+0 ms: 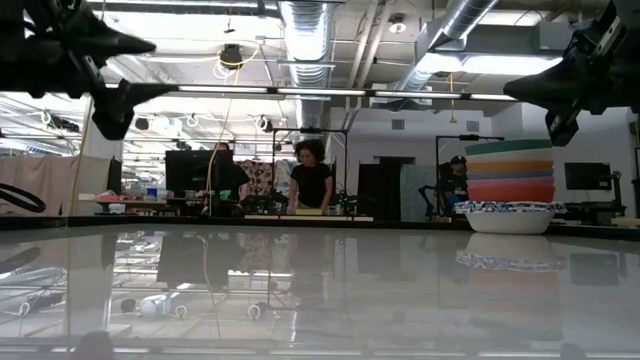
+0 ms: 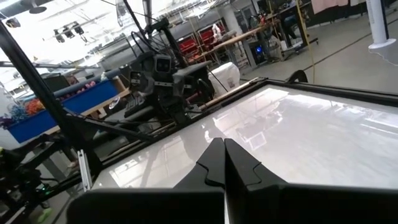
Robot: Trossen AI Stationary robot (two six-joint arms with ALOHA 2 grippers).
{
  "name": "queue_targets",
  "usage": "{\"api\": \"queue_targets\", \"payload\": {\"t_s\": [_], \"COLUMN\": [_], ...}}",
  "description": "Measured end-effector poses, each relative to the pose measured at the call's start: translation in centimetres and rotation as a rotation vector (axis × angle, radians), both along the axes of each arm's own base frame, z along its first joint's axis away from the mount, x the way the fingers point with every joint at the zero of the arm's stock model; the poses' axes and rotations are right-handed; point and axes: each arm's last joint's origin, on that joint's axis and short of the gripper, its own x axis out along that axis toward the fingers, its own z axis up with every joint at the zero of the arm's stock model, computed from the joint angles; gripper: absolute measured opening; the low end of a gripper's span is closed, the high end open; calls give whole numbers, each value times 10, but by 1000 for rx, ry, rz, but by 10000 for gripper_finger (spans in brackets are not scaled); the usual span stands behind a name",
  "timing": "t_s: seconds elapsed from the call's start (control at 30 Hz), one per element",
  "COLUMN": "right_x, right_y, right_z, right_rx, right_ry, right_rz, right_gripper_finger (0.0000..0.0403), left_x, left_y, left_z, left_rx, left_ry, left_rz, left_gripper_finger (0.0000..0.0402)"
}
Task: Nest bowls inside each other
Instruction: Return to Home Position
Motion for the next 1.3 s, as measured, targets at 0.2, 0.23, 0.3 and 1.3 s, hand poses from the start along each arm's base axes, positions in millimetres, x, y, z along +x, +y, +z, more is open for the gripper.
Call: {"api": "queue_targets", "payload": {"t_s": [0.2,0.23,0.3,1.3], "right_x": [0,0,0,1], "right_y": [0,0,1,2], "right_z": [-1,-1,-1,-2], "right_rx": [-19,-23,-46,-127], "right_ry": [18,19,26,47], "right_rz": [-2,0,20,71], "right_gripper_finger": [10,10,10,33], "left_x": [0,0,0,1], "left_y": [0,0,0,-9], "left_z": [0,-1,-1,-4], "left_rx": [33,29,15,160], "left_ry": [-6,1,0,28], "left_rz": [13,13,12,-272], "left_gripper_finger": [245,245,245,245]}}
